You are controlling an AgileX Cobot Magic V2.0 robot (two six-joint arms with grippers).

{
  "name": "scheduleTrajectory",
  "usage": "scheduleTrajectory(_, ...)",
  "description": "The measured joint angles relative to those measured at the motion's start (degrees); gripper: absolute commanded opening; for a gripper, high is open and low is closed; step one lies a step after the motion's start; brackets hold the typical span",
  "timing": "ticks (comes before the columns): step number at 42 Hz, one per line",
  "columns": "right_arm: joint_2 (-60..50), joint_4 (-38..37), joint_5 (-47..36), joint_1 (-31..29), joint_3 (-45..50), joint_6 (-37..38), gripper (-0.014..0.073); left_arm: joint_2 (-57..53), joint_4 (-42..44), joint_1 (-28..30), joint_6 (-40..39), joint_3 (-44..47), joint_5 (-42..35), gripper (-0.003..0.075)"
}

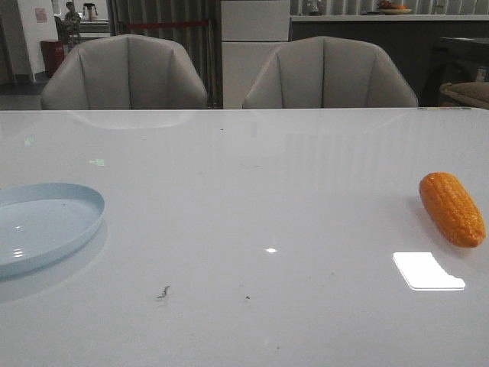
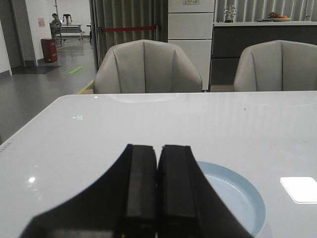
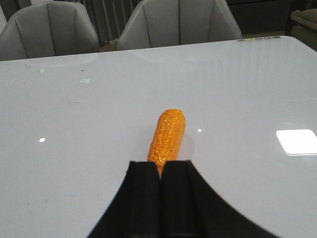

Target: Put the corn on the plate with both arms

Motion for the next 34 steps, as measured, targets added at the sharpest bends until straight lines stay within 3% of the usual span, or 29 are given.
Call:
scheduleTrajectory(8, 0.00, 0.00, 0.00, 0.00, 0.00, 0.00, 0.0056, 0.00, 0.00, 0.00, 0.00, 0.00, -0.53, 0.0090)
scheduleTrajectory(17, 0.00, 0.00, -0.40, 0.00, 0.00, 0.00, 0.0056, 0.00, 0.00, 0.00, 0.00, 0.00, -8.02, 0.0090)
scheduleTrajectory(34, 0.00, 0.00, -11.31, 0.00, -1.62, 0.00, 0.0056, 0.00, 0.37, 0.00, 0.00, -2.19, -11.11, 0.0090)
